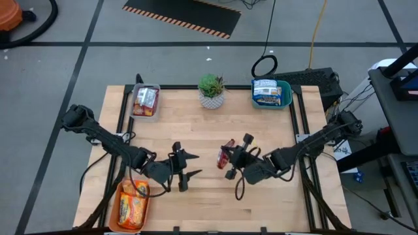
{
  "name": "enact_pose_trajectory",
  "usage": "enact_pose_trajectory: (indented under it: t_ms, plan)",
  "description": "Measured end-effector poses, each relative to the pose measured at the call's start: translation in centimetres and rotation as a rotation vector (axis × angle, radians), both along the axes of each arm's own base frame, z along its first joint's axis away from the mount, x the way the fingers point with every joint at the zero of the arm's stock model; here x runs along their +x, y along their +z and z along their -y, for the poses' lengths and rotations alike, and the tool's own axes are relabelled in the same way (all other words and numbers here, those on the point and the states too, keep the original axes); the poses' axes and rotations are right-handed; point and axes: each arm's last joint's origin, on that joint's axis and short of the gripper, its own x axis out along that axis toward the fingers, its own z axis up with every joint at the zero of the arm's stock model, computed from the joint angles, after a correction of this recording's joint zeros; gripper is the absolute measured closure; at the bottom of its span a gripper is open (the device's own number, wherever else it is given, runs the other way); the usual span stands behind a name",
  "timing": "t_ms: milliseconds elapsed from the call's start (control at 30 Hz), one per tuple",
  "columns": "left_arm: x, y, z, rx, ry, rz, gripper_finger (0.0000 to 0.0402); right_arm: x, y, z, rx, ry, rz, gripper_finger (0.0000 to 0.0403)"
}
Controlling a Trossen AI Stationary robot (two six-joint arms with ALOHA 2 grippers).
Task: Sort Maruchan noodles
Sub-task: Put the red noodle pack into the transparent bin
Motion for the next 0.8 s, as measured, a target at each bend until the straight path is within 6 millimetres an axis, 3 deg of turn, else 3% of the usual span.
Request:
enact_pose_trajectory:
  t_ms: [300,533,800]
  plan:
    - [1.6,-1.7,-0.1,-0.009,-0.021,-0.016,0.0138,0.3,-0.1,0.3,0.029,0.034,-0.014,0.0403]
    - [4.4,-4.5,1.5,-0.025,-0.145,0.075,0.0138,0.3,-0.1,0.2,0.049,0.068,-0.021,0.0403]
    - [5.8,-8.2,0.9,-0.027,-0.036,0.024,0.0137,0.3,-0.1,0.2,0.051,0.069,-0.016,0.0403]
